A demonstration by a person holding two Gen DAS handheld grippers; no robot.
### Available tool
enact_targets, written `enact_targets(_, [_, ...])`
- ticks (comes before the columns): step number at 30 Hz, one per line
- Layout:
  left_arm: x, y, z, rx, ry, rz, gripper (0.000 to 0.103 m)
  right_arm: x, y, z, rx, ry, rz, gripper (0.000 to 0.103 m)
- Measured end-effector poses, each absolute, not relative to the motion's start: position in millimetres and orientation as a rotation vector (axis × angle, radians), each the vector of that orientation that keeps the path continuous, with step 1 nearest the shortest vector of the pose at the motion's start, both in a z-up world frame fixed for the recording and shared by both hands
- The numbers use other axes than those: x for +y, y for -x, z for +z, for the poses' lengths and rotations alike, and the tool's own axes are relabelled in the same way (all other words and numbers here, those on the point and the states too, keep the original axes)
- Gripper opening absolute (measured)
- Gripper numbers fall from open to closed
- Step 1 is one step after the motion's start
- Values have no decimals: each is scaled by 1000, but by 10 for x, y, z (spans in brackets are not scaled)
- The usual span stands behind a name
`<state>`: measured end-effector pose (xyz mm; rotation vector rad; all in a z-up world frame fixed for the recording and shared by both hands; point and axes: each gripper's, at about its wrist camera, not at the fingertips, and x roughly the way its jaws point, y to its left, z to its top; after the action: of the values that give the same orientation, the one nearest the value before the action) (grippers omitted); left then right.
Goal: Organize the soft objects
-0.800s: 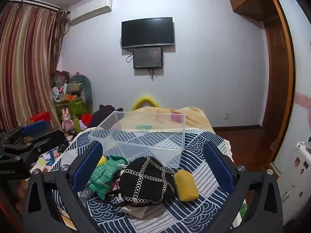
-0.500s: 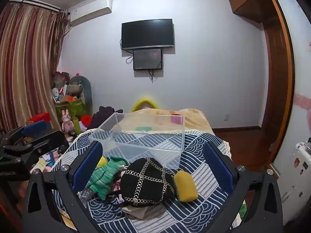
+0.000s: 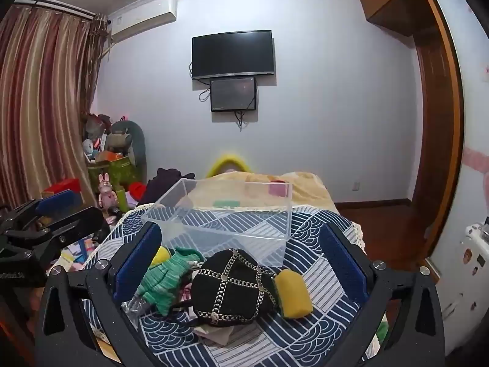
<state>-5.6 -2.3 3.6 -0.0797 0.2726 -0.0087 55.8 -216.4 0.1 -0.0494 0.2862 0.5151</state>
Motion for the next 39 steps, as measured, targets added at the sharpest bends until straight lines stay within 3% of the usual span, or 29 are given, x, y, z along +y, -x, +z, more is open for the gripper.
enact_targets(39, [-15,47,17,280,89,-11,103,-2177,-546,-32,291,28,524,103])
